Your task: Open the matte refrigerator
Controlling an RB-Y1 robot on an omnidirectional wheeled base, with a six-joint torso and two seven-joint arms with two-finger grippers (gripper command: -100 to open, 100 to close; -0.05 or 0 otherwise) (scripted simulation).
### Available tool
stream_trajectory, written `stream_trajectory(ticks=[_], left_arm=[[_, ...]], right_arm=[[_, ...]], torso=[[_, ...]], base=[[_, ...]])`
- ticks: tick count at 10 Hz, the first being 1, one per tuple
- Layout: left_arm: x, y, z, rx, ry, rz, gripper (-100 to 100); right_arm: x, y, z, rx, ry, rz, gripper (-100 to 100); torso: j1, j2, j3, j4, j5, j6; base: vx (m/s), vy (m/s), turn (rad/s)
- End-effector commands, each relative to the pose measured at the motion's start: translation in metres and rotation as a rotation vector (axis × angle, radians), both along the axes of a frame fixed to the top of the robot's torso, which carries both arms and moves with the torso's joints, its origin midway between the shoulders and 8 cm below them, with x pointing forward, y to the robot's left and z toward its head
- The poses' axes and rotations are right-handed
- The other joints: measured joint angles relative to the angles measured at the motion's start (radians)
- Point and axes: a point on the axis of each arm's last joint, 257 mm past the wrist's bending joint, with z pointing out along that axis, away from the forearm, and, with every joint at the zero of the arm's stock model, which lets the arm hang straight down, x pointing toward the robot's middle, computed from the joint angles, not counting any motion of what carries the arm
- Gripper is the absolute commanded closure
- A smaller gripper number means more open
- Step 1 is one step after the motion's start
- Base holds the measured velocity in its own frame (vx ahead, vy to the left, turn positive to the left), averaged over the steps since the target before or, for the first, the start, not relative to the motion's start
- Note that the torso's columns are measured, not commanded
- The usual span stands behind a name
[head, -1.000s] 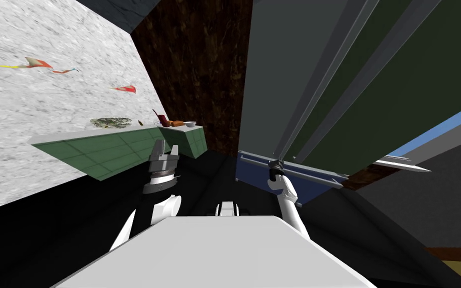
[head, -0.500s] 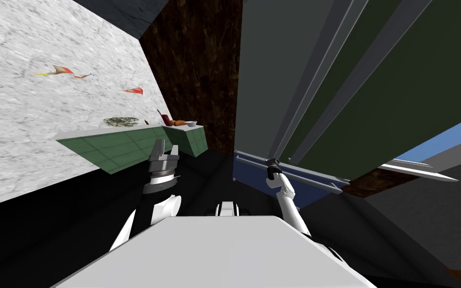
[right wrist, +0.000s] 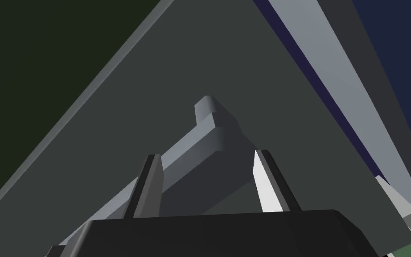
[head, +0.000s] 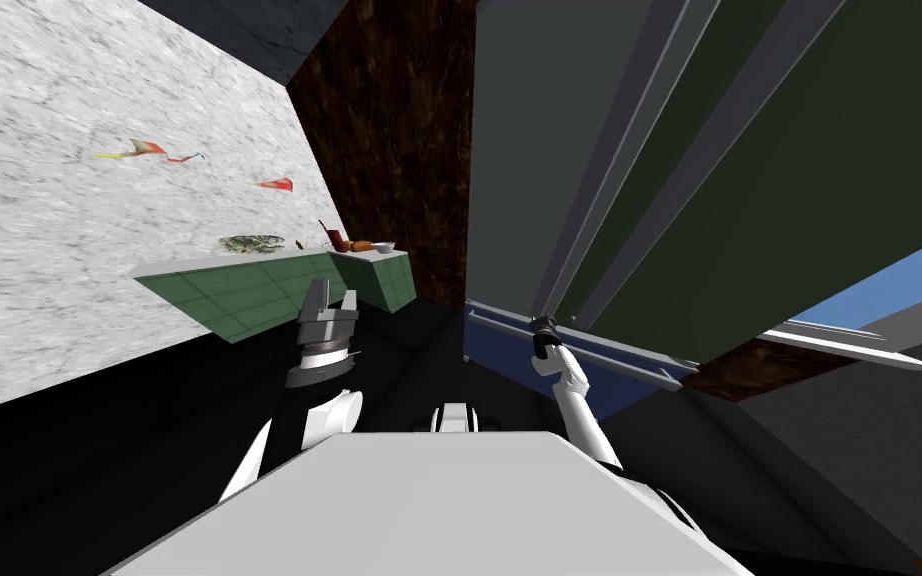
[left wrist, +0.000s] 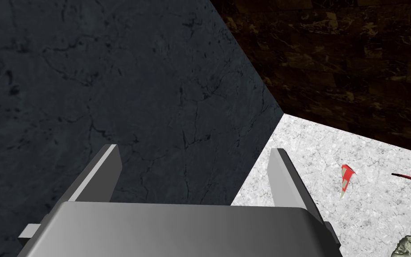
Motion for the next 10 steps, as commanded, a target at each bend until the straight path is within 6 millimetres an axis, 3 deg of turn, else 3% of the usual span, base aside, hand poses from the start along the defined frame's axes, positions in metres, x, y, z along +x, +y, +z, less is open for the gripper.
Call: stream_trajectory(ticks=[1, 2, 10], left_arm=[[0.0, 0.0, 0.0, 0.0, 0.0, 0.0, 0], [0.0, 0.0, 0.0, 0.0, 0.0, 0.0, 0], [0.0, 0.0, 0.0, 0.0, 0.0, 0.0, 0]], right_arm=[[-0.011, -0.015, 0.001, 0.002, -0.003, -0.048, 100], [-0.011, -0.015, 0.001, 0.002, -0.003, -0.048, 100], [-0.064, -0.077, 0.003, 0.006, -0.004, -0.249, 100]], torso=[[0.003, 0.0, 0.0, 0.0, 0.001, -0.001], [0.006, 0.0, 0.0, 0.0, 0.001, -0.001], [-0.003, 0.0, 0.0, 0.0, -0.001, 0.0]], base=[[0.004, 0.224, -0.146], [0.032, 0.222, -0.069], [0.021, 0.296, -0.136]])
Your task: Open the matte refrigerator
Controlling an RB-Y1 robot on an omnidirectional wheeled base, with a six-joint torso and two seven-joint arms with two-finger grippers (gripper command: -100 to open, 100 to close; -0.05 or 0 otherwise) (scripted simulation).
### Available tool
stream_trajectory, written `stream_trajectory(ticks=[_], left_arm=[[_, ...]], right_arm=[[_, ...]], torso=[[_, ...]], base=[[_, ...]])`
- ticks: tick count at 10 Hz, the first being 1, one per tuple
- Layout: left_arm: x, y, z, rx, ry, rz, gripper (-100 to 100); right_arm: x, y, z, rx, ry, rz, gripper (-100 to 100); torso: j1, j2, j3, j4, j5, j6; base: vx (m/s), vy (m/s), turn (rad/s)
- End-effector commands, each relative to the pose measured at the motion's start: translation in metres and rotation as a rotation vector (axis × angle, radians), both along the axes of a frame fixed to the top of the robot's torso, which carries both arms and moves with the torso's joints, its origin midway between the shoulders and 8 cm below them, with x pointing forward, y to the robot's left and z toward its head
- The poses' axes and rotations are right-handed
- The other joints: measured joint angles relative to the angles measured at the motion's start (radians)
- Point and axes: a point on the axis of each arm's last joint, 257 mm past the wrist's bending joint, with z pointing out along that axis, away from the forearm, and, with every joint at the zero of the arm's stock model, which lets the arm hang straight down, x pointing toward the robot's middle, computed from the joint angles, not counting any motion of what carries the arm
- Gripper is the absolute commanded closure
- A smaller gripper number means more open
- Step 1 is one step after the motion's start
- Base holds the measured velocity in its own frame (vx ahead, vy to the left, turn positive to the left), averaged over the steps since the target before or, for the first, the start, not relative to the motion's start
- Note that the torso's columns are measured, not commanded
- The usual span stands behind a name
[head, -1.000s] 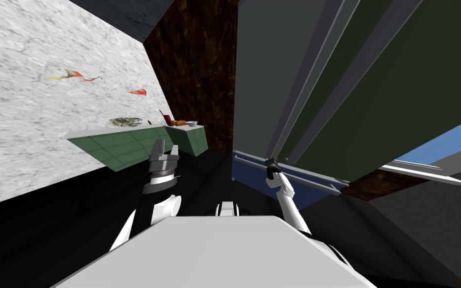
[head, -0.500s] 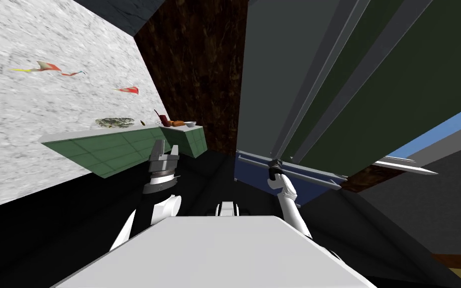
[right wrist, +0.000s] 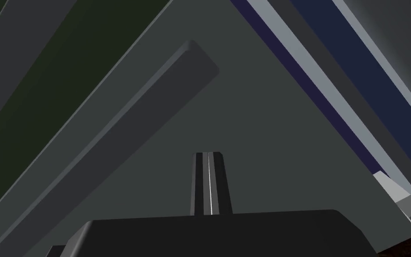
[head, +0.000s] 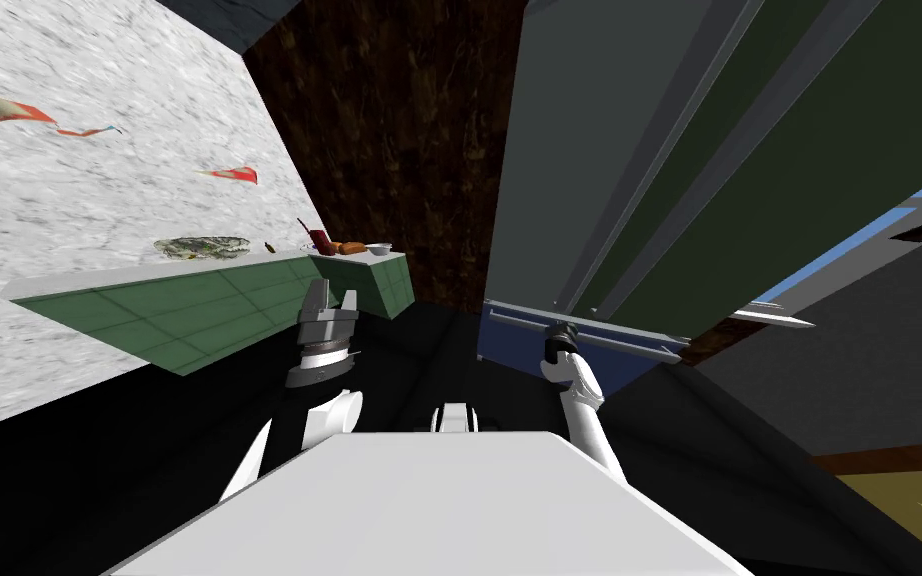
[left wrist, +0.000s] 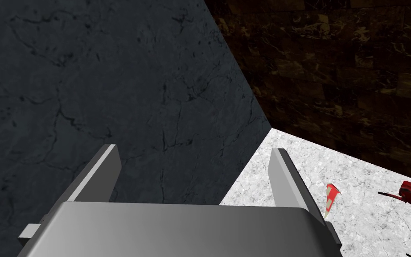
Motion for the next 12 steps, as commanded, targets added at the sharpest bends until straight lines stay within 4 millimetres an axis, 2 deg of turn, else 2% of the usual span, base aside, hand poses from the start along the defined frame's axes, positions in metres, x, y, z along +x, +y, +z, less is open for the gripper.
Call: stream_trajectory(ticks=[1, 2, 3, 6, 12], left_arm=[[0.0, 0.0, 0.0, 0.0, 0.0, 0.0, 0], [0.0, 0.0, 0.0, 0.0, 0.0, 0.0, 0], [0.0, 0.0, 0.0, 0.001, 0.0, 0.0, 0], [0.0, 0.0, 0.0, 0.001, 0.0, 0.0, 0], [0.0, 0.0, 0.0, 0.001, 0.0, 0.0, 0]], right_arm=[[-0.008, -0.008, 0.0, 0.0, 0.001, -0.027, 100], [-0.001, -0.003, 0.0, 0.0, 0.001, -0.002, -100], [0.001, -0.001, 0.0, 0.0, 0.0, 0.005, -100], [0.014, 0.011, -0.001, -0.001, -0.001, 0.054, -100], [0.04, 0.038, -0.004, -0.004, 0.003, 0.163, -100]], torso=[[0.0, -0.002, -0.001, -0.001, 0.0, 0.0], [-0.01, -0.001, -0.001, 0.0, -0.002, 0.0], [-0.019, 0.0, 0.0, 0.0, -0.005, 0.0], [0.0, 0.001, 0.001, 0.0, 0.0, 0.0], [0.0, 0.002, 0.001, 0.001, 0.0, 0.0]], base=[[0.02, 0.156, -0.05], [0.027, -0.086, 0.111], [0.001, -0.178, 0.086], [-0.005, -0.194, 0.09], [-0.008, -0.209, 0.096]])
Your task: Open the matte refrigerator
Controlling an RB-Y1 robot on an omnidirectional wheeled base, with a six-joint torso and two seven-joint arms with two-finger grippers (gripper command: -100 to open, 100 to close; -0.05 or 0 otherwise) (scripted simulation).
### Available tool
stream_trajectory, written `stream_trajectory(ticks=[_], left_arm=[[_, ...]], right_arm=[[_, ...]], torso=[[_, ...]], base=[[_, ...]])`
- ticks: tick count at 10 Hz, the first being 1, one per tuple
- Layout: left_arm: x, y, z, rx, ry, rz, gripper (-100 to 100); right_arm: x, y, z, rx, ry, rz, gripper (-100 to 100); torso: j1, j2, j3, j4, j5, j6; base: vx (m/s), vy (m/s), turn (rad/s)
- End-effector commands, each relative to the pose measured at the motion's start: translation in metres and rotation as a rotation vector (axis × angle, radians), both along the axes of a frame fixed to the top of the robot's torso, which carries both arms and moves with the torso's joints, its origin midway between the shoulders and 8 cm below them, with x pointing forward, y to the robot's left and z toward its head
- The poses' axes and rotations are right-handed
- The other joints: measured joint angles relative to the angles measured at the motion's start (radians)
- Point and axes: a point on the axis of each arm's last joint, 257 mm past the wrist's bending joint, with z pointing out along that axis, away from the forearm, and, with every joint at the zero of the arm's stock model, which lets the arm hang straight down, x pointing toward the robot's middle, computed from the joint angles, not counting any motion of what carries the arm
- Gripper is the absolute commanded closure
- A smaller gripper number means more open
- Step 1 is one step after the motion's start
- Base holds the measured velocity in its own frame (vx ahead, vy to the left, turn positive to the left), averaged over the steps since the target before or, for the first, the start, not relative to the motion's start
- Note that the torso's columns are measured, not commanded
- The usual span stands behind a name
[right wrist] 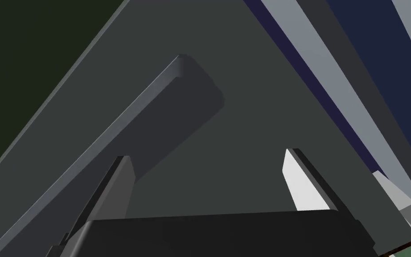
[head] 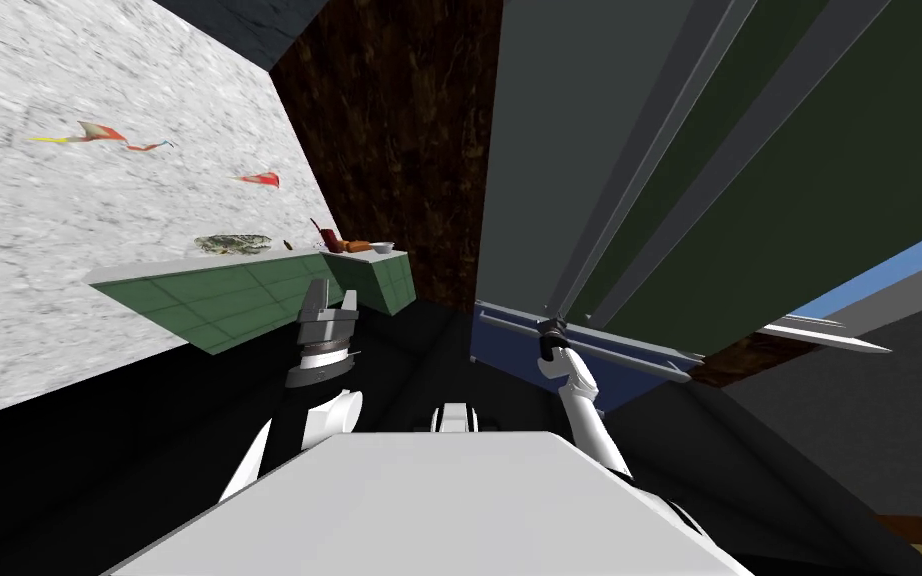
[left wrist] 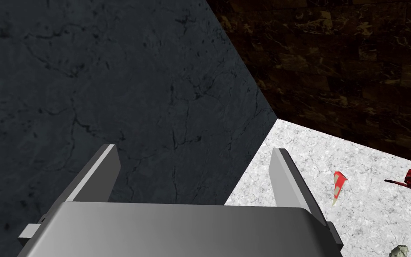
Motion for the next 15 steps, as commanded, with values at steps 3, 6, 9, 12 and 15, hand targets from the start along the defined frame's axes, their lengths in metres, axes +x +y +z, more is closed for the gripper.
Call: stream_trajectory(ticks=[3, 6, 9, 12, 15], left_arm=[[0.0, 0.0, 0.0, 0.0, 0.0, 0.0, 0], [0.0, 0.0, 0.0, 0.0, 0.0, 0.0, 0], [0.0, 0.0, 0.0, 0.0, 0.0, 0.0, 0], [0.0, 0.0, 0.0, -0.001, 0.0, 0.0, 0], [0.0, 0.0, 0.0, -0.001, 0.0, 0.0, 0]], right_arm=[[0.016, 0.02, -0.004, -0.003, 0.006, 0.08, -100], [0.019, 0.019, -0.003, 0.003, 0.007, 0.078, -100], [0.012, 0.014, -0.007, 0.005, 0.013, 0.058, 100], [-0.004, -0.008, -0.003, 0.007, 0.006, -0.019, 100], [-0.023, -0.03, 0.0, 0.008, 0.001, -0.097, 100]], torso=[[0.0, -0.001, -0.001, 0.0, 0.0, 0.0], [0.005, -0.003, -0.002, -0.001, 0.001, 0.0], [0.002, 0.0, 0.0, 0.003, 0.003, 0.001], [0.014, 0.004, 0.002, 0.002, 0.004, -0.002], [0.009, 0.004, 0.002, 0.004, 0.005, -0.004]], base=[[-0.006, -0.209, 0.091], [0.002, -0.124, 0.046], [0.023, 0.024, -0.018], [0.028, 0.268, -0.163], [-0.009, 0.313, -0.127]])
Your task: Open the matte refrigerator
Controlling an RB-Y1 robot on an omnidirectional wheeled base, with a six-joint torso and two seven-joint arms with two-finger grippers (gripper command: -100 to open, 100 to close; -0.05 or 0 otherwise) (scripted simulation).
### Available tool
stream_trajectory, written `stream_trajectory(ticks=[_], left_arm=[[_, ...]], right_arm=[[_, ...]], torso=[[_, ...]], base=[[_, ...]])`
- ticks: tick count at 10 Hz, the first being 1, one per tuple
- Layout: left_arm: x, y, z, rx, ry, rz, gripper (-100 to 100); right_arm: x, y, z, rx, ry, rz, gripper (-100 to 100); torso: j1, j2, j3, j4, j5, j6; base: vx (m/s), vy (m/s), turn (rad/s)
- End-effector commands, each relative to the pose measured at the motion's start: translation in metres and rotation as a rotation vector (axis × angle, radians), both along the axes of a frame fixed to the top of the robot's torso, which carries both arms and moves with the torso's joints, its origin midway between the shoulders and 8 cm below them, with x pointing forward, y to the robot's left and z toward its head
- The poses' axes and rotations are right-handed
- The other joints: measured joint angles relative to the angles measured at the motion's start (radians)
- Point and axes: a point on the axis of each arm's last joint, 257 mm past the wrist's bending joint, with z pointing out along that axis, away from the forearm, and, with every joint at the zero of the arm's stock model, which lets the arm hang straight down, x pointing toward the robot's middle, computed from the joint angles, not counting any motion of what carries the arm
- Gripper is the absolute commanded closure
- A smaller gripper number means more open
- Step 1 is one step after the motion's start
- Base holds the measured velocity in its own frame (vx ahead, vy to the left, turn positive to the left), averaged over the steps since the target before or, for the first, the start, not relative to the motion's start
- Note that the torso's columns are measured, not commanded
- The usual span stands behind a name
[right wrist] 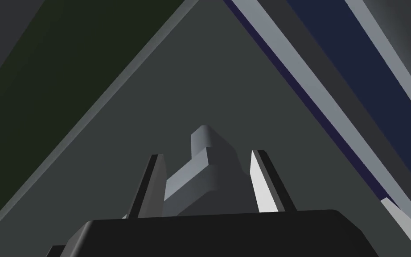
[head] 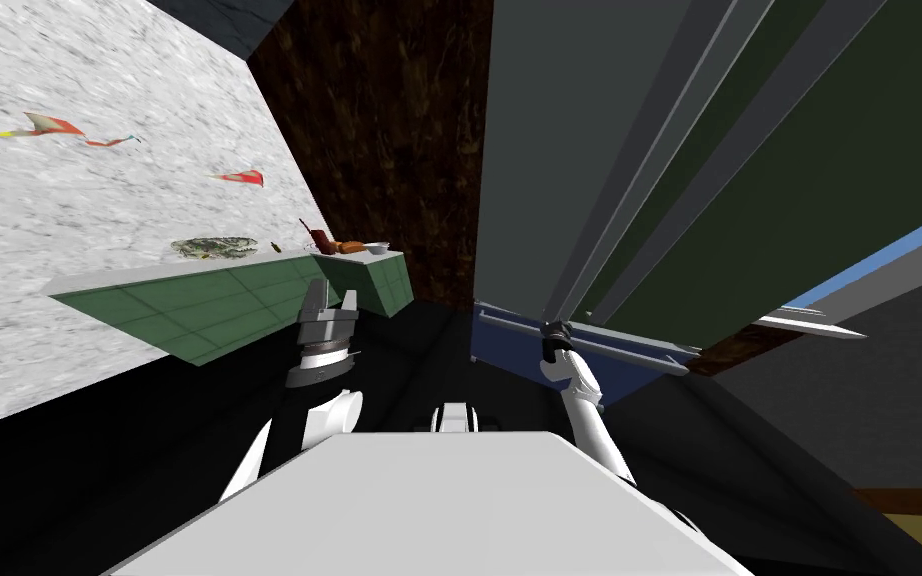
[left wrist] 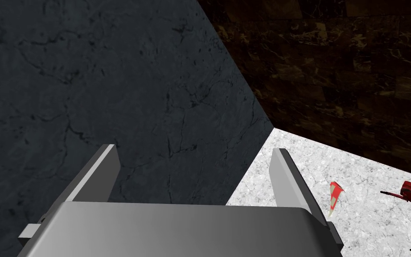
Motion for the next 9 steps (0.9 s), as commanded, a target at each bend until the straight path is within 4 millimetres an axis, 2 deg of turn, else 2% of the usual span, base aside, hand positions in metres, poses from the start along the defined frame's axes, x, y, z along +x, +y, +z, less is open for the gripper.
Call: stream_trajectory(ticks=[1, 3, 4, 5, 9], left_arm=[[0.0, 0.0, 0.0, 0.0, 0.0, 0.0, 0], [0.0, 0.0, 0.0, 0.0, 0.0, 0.0, 0], [0.0, 0.0, 0.0, 0.0, 0.0, 0.0, 0], [0.0, 0.0, 0.0, 0.0, 0.0, 0.0, 0], [0.0, 0.0, 0.0, 0.0, 0.0, 0.0, 0]], right_arm=[[-0.014, -0.018, 0.008, -0.003, -0.014, -0.061, 100], [-0.029, -0.033, 0.01, -0.003, -0.015, -0.115, 100], [-0.027, -0.027, -0.001, 0.005, 0.0, -0.1, 100], [-0.039, -0.039, -0.004, 0.011, 0.006, -0.15, 100], [-0.082, -0.08, 0.005, 0.006, -0.011, -0.322, 100]], torso=[[0.0, 0.0, 0.0, 0.0, 0.001, 0.001], [-0.002, 0.001, 0.001, 0.001, 0.001, 0.003], [-0.006, 0.001, 0.0, 0.002, 0.002, 0.004], [-0.014, -0.001, -0.001, 0.002, 0.0, 0.002], [0.003, -0.002, -0.001, -0.002, 0.0, 0.0]], base=[[-0.025, 0.365, -0.126], [-0.02, 0.315, -0.13], [-0.004, 0.135, -0.049], [0.01, 0.138, 0.03], [0.034, 0.249, 0.031]])
